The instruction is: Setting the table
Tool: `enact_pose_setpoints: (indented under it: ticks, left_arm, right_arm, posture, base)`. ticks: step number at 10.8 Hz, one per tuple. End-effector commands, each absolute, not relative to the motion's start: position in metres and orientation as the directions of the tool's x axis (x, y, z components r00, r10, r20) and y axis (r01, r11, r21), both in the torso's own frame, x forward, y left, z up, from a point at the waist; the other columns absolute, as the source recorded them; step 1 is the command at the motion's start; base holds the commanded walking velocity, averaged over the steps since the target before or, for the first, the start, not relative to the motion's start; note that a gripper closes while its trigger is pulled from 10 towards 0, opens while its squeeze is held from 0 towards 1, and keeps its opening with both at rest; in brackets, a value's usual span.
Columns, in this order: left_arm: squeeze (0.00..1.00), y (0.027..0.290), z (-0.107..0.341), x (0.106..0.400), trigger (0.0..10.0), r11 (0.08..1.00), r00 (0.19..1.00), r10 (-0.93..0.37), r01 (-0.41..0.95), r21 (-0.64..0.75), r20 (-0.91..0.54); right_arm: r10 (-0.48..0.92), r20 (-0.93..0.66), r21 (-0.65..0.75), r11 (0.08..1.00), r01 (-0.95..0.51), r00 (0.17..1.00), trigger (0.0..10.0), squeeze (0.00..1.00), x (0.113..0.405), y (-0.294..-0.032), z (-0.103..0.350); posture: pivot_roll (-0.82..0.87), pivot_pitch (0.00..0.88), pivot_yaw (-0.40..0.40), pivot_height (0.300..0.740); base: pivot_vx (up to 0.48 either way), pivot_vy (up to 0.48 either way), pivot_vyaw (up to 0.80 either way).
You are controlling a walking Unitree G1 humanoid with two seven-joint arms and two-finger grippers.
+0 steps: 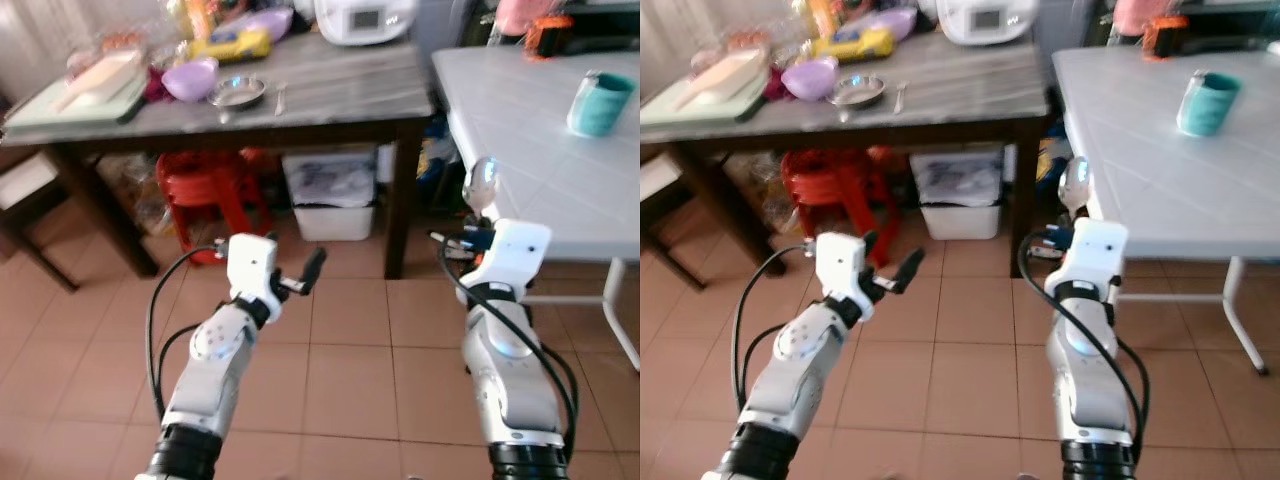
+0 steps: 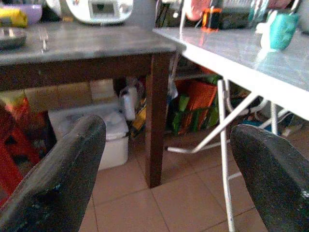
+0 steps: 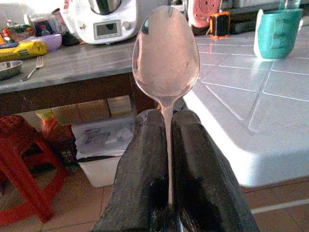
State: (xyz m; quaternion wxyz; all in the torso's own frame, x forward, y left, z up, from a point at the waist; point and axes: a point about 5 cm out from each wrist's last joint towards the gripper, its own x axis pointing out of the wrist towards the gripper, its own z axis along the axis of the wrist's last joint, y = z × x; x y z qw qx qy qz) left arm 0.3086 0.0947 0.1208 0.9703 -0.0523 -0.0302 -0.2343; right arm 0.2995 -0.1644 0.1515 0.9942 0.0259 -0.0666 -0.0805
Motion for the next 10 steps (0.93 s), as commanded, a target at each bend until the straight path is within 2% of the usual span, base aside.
enact_pose_setpoints:
  ticks: [1, 7, 10]
  left_arm:
    - [0.00, 0.1060, 0.1179, 0.3081, 10.0, 0.902, 0.905, -0.421, 0.425, -0.072, 0.066]
    - [0.00, 0.1010, 0.1187, 0.3087, 10.0, 0.900, 0.903, -0.424, 0.429, -0.082, 0.069]
    - [0.00, 0.0988, 0.1235, 0.3078, 10.0, 0.894, 0.896, -0.430, 0.440, -0.089, 0.114]
  right_arm:
    - [-0.131, 0.148, 0.072, 0.990, 0.122, 0.980, 10.0, 0.00, 0.3012, -0.1526, 0.1568]
    - [-0.133, 0.152, 0.067, 0.990, 0.124, 0.979, 10.0, 0.00, 0.3023, -0.1542, 0.1575]
    - [-0.136, 0.154, 0.065, 0.990, 0.127, 0.979, 10.0, 0.00, 0.3018, -0.1563, 0.1575]
  posture:
    - [-0.08, 0.068, 0.123, 0.740]
    - [-0.08, 0.066, 0.123, 0.740]
    - [-0.09, 0.066, 0.120, 0.740]
  base:
    - [0.000, 0.375, 0.00]
    - [0.000, 0.407, 0.00]
    - [0.000, 0.092, 0.00]
